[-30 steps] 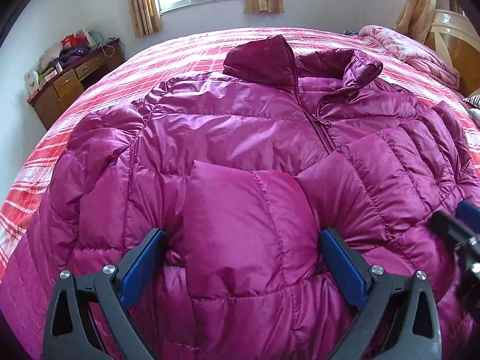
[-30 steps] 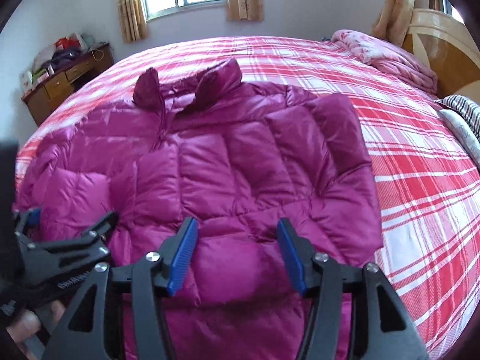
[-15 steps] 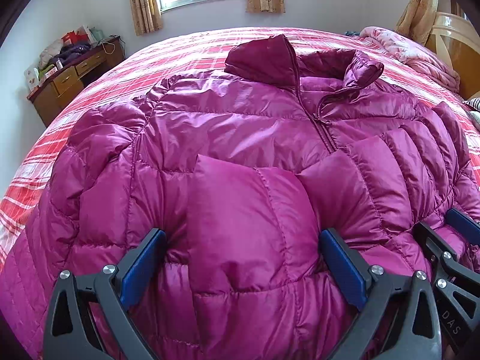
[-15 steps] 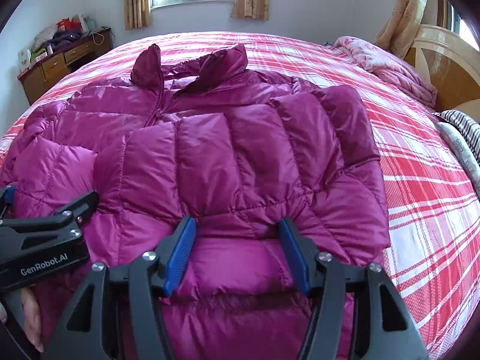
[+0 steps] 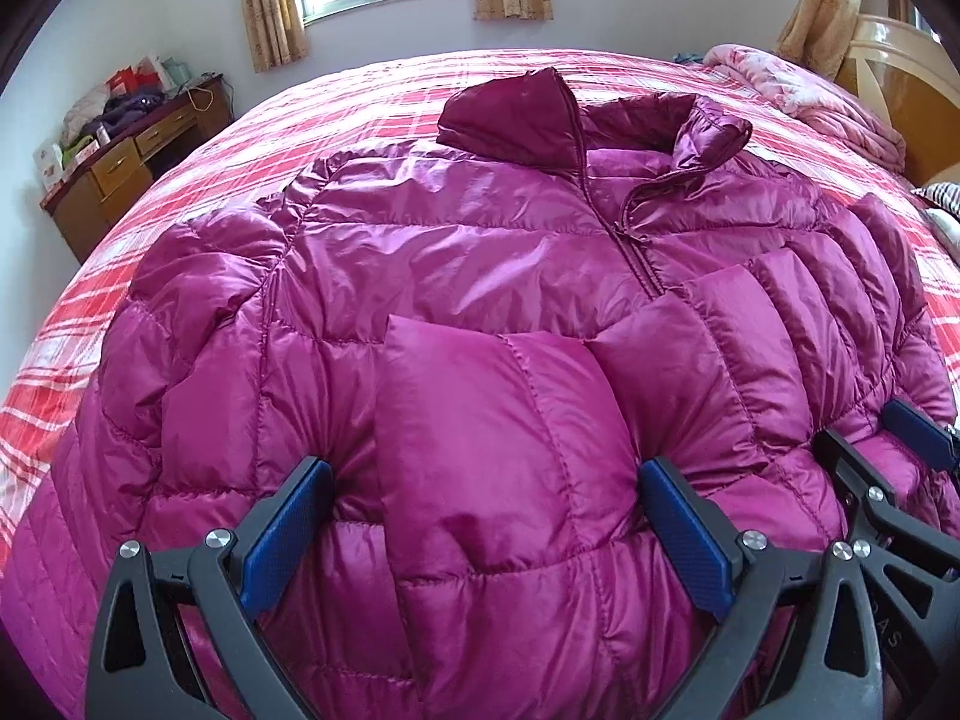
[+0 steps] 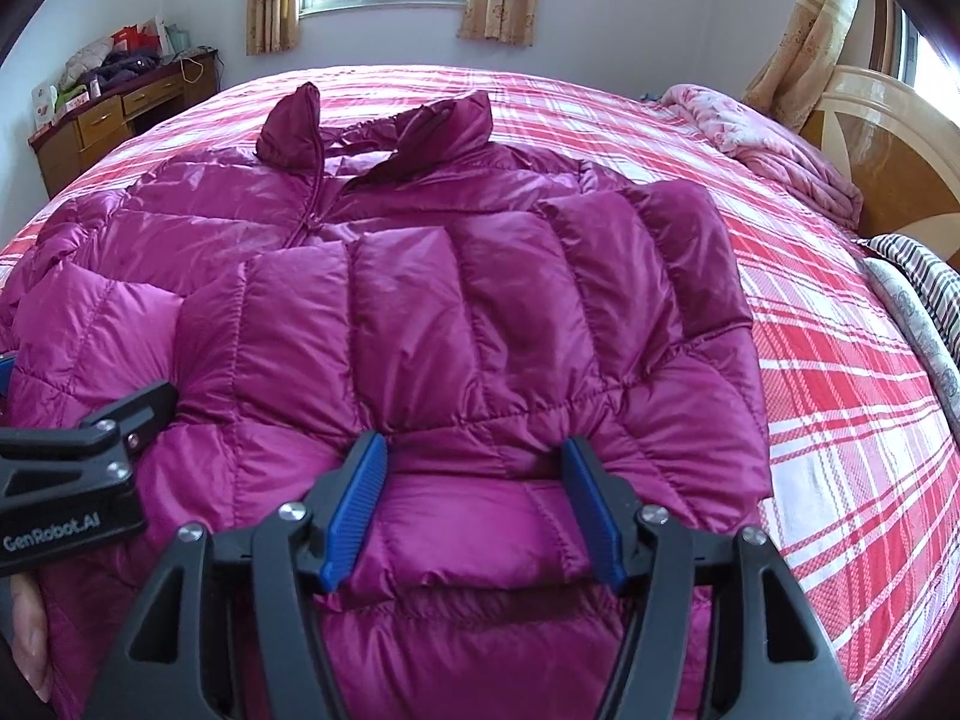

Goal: Fold large clothes
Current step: 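Move the left gripper to the other sleeve and grasp its cuff, then lift the held sleeve and fold it across the jacket body with the left gripper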

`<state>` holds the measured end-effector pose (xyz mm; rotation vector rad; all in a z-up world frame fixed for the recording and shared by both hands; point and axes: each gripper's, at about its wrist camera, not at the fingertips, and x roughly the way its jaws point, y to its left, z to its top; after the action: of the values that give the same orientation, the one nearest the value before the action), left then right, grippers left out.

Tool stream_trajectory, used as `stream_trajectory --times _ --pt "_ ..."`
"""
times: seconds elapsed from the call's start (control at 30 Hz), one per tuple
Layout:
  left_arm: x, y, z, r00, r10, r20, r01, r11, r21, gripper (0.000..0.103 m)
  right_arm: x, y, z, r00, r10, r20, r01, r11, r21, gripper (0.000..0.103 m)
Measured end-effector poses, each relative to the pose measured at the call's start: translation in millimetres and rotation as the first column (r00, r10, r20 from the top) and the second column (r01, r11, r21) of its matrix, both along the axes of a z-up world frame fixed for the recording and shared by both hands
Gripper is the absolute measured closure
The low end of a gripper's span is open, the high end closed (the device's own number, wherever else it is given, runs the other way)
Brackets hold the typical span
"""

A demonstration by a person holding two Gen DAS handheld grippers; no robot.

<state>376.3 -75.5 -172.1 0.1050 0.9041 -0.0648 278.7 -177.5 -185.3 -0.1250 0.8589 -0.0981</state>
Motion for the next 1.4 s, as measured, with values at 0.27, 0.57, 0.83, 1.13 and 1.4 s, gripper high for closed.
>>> stream_trajectory --times 0.27,0.57,0.83,1.13,1.4 --pt "-20.8 18.2 13.5 0.999 -0.035 0.024 0.034 0.999 0.006 0.001 -0.3 -3.6 0.8 1.000 -0.001 0.008 0.000 1.000 0.020 0.038" --pt "-62.6 70.7 46.6 0.993 0.020 0.118 -0.019 1.000 -0.011 0.001 -0.7 -4.8 1.6 1.000 -0.001 0.017 0.000 1.000 0.030 0.037" --pt "-98.4 186.1 41.6 0.958 0.234 0.164 -0.249 0.966 0.075 0.001 -2.1 -5.8 3.2 1.000 0.000 0.023 -0.001 0.999 0.043 0.036" --pt "-155.2 297.3 29.6 0.865 0.478 0.151 -0.489 0.871 0.048 0.001 -2.9 -5.4 3.1 1.000 -0.006 0.030 0.005 0.999 0.032 0.033" --pt "-164.7 310.9 7.6 0.863 0.503 0.038 -0.499 0.863 -0.081 0.002 -3.4 -3.6 2.1 0.999 -0.013 0.031 0.012 1.000 0.012 0.031"
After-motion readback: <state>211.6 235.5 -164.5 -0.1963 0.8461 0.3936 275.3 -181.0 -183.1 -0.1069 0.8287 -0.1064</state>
